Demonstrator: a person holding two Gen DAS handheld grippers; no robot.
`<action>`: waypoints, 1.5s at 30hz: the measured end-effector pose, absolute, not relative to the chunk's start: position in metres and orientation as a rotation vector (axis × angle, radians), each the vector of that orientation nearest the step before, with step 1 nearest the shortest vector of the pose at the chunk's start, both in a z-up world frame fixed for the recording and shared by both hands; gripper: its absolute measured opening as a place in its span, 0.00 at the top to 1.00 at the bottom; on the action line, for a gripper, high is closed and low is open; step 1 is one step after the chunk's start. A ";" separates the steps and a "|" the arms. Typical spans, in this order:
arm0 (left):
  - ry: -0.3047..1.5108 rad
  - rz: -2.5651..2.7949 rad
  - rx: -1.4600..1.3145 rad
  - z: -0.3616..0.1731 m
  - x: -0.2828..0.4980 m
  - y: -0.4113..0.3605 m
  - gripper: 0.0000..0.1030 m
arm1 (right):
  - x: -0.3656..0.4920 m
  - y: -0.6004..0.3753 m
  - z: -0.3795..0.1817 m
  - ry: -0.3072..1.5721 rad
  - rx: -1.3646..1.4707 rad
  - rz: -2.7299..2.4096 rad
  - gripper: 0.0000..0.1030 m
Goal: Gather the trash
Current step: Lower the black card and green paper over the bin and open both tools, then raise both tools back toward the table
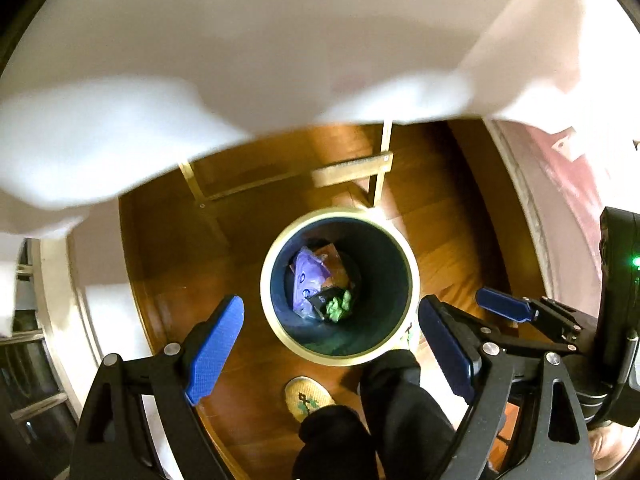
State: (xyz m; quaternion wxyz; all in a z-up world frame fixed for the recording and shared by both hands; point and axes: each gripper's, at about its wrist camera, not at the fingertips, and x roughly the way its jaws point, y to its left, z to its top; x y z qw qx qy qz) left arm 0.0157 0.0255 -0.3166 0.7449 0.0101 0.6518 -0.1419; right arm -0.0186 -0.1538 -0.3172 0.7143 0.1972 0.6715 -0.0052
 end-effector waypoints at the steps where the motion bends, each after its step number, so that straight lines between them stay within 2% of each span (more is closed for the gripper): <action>1: 1.421 -0.312 0.019 -0.307 0.015 0.027 0.13 | -0.018 -0.153 -0.309 1.482 0.434 -0.010 0.40; 10: 1.318 -0.325 0.012 -0.189 0.006 0.041 0.13 | -0.013 -0.143 -0.211 1.416 0.416 0.001 0.40; 17: 1.224 -0.366 0.039 -0.085 -0.010 0.050 0.13 | -0.019 -0.130 -0.113 1.328 0.394 0.039 0.40; 28: 1.025 -0.374 0.062 0.037 -0.016 0.060 0.13 | -0.020 -0.118 0.030 1.136 0.316 0.048 0.40; 37: 0.875 -0.380 0.105 0.113 0.003 0.051 0.16 | -0.002 -0.129 0.115 0.982 0.237 0.006 0.40; 45: 0.850 -0.403 0.095 0.144 0.037 0.032 0.17 | 0.035 -0.161 0.149 0.940 0.267 -0.050 0.40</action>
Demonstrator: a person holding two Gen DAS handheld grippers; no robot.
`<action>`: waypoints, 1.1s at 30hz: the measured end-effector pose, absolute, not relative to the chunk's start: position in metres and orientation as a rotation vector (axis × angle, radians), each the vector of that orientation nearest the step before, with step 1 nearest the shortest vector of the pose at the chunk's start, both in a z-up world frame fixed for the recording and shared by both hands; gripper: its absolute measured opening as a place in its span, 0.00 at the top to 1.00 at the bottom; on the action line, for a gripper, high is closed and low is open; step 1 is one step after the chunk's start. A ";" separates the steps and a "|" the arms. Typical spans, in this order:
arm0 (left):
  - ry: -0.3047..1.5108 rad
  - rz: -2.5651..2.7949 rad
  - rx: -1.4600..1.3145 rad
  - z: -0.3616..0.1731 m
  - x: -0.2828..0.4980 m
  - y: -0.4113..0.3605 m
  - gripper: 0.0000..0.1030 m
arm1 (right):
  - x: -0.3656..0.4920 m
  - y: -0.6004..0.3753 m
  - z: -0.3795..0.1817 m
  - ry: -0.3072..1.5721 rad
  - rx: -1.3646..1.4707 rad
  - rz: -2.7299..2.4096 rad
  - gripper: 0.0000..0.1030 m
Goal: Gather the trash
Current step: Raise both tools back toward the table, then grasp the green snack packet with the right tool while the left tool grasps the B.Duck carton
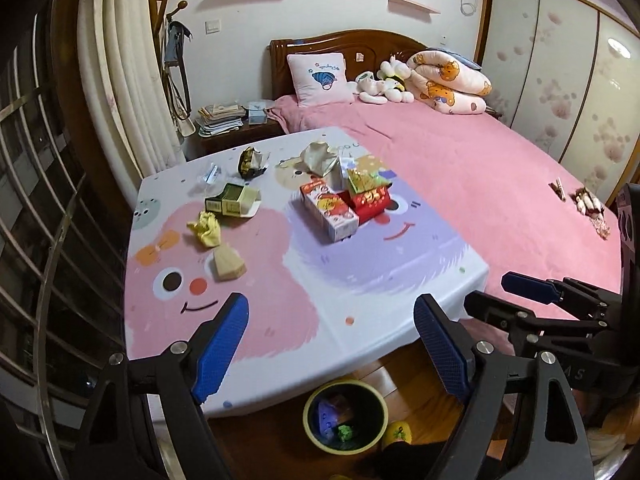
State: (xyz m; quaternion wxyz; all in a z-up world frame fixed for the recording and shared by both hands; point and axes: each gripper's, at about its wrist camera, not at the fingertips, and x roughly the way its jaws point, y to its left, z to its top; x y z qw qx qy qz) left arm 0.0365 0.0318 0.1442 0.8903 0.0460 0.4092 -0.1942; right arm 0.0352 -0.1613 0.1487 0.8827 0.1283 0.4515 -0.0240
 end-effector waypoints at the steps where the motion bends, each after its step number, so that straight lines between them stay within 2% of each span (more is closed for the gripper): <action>1: 0.852 -0.403 0.090 0.146 0.043 0.029 0.17 | 0.043 -0.168 0.149 0.938 0.278 -0.051 0.40; 10: 0.917 -0.324 0.039 0.129 0.147 -0.010 0.17 | 0.131 -0.234 0.127 0.967 0.354 -0.018 0.40; 22: 1.159 -0.122 -0.026 0.017 0.329 -0.100 0.17 | 0.305 -0.350 0.039 1.144 0.428 0.131 0.40; 33: 1.296 0.019 -0.059 -0.058 0.413 -0.111 0.20 | 0.419 -0.395 -0.051 1.305 0.522 0.169 0.40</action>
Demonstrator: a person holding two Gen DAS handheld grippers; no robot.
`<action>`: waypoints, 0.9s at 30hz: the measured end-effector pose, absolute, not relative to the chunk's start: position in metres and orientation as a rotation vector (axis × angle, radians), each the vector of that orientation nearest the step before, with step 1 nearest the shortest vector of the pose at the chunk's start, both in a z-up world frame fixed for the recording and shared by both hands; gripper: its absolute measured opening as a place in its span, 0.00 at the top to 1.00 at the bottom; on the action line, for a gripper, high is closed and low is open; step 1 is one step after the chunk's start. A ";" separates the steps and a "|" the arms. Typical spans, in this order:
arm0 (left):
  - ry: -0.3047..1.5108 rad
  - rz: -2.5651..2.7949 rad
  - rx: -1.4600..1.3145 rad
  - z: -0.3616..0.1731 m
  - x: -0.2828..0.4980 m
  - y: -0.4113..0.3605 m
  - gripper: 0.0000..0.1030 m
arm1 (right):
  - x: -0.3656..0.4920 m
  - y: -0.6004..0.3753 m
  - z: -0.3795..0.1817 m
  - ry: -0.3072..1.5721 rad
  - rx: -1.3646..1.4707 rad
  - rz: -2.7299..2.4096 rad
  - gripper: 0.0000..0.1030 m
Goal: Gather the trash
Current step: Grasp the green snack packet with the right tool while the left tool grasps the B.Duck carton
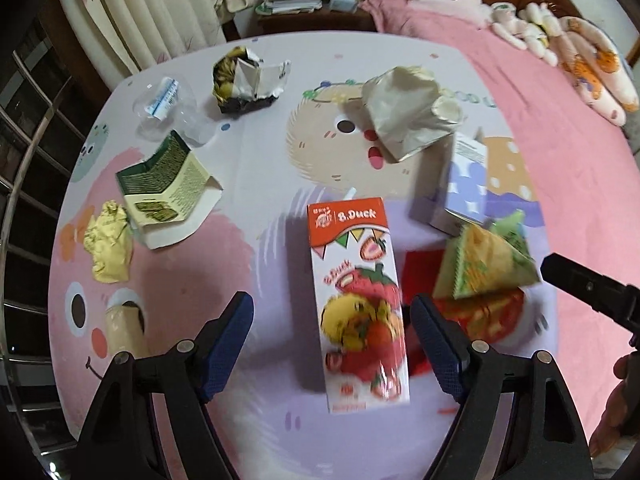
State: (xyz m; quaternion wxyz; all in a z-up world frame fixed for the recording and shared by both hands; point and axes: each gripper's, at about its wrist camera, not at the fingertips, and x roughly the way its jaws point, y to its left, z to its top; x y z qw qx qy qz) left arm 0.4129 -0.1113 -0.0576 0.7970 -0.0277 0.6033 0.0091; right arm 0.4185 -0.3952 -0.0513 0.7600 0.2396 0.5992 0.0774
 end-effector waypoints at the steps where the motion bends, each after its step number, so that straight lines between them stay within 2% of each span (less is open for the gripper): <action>1: 1.305 0.024 -0.065 -0.062 0.418 -0.111 0.20 | 0.425 -0.396 -0.058 1.318 0.528 0.167 0.40; 8: 1.362 0.043 -0.092 -0.089 0.439 -0.118 0.21 | 0.453 -0.393 -0.097 1.362 0.548 0.210 0.40; 12: 1.392 0.050 -0.104 -0.098 0.438 -0.118 0.26 | 0.456 -0.386 -0.099 1.341 0.519 0.258 0.40; 13: 1.399 0.049 -0.109 -0.099 0.437 -0.117 0.28 | 0.455 -0.383 -0.099 1.340 0.511 0.269 0.44; 16: 1.416 0.041 -0.112 -0.104 0.437 -0.118 0.35 | 0.455 -0.377 -0.101 1.353 0.473 0.298 0.66; 21: 1.437 0.019 -0.109 -0.109 0.435 -0.121 0.49 | 0.451 -0.374 -0.095 1.326 0.470 0.323 0.79; 22: 1.436 0.019 -0.104 -0.110 0.434 -0.121 0.49 | 0.450 -0.374 -0.092 1.314 0.474 0.331 0.88; 27: 1.425 0.037 -0.106 -0.108 0.430 -0.117 0.50 | 0.443 -0.376 -0.074 1.259 0.471 0.342 0.91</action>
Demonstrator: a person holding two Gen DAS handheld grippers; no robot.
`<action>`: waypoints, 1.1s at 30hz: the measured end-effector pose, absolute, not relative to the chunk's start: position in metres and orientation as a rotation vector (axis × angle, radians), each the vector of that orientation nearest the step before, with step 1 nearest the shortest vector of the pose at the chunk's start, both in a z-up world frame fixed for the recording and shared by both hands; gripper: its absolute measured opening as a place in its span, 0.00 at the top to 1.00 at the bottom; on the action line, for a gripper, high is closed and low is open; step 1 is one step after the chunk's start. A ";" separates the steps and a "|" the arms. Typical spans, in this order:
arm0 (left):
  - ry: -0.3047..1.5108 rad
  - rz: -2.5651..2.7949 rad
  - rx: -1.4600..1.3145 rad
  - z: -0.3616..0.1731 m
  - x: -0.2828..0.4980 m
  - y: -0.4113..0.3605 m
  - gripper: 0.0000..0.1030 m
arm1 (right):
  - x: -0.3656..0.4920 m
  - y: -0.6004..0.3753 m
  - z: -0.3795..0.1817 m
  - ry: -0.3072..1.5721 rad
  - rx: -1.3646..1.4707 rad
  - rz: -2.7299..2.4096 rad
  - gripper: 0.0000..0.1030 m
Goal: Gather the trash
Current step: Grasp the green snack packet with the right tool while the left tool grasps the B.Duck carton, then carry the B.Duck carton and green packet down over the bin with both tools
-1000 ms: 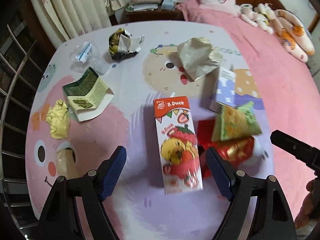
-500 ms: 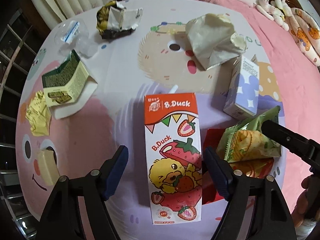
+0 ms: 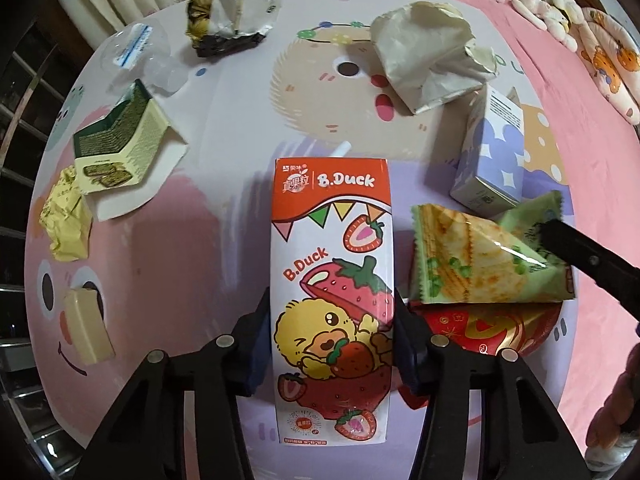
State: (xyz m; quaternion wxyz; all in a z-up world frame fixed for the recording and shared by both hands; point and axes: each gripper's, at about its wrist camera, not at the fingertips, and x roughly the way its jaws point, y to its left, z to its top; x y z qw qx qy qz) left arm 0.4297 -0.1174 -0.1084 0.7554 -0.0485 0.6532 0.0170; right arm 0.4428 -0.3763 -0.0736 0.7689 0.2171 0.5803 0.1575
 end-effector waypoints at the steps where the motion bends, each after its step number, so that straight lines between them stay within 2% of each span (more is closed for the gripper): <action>1: 1.422 0.042 -0.108 -0.107 0.429 -0.113 0.50 | 0.442 -0.378 -0.069 1.251 0.469 0.340 0.92; 13: 1.314 0.053 -0.084 -0.054 0.395 -0.102 0.50 | 0.405 -0.376 -0.006 1.127 0.466 0.337 0.95; 19: 1.240 0.001 -0.062 -0.010 0.360 -0.083 0.50 | 0.371 -0.358 0.031 1.072 0.449 0.324 0.96; 25: 1.170 -0.068 -0.056 0.023 0.311 -0.054 0.50 | 0.312 -0.323 0.069 1.012 0.418 0.284 0.96; 33: 1.098 -0.182 -0.014 0.044 0.208 0.015 0.50 | 0.201 -0.248 0.096 0.950 0.410 0.185 0.96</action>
